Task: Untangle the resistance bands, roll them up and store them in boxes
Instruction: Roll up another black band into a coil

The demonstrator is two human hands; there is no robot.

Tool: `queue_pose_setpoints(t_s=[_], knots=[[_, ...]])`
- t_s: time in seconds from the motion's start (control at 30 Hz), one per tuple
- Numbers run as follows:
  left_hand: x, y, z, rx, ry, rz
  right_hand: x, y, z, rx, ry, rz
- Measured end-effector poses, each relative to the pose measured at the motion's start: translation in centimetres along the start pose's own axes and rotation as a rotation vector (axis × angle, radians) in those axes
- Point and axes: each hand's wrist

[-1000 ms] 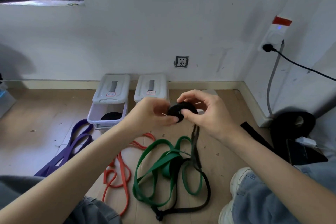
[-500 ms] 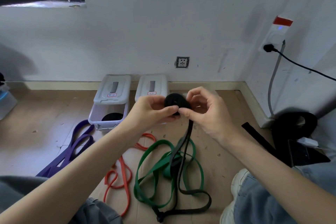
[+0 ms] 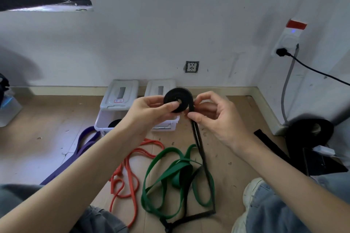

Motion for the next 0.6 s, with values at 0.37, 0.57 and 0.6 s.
queue_pose_setpoints(t_s=[0.37, 0.57, 0.6], knots=[[1.5, -0.8, -0.3, 0.142, -0.054, 0.643, -0.8, -0.4, -0.2, 0.144, 0.016, -0.224], [-0.3, 0.5, 0.0, 0.003, -0.024, 0.214, 0.1, 0.7, 0.0, 0.072, -0.064, -0.016], [-0.5, 0.7, 0.1, -0.01, -0.02, 0.148, 0.1, 0.6, -0.2, 0.096, -0.073, 0.004]])
Point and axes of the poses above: each hand's wrist, its own z-axis towards the middle knuckle, its own y-axis out of the back of the hand, x = y × z, and after that the axes turned 3 degrees about -y, right-handed
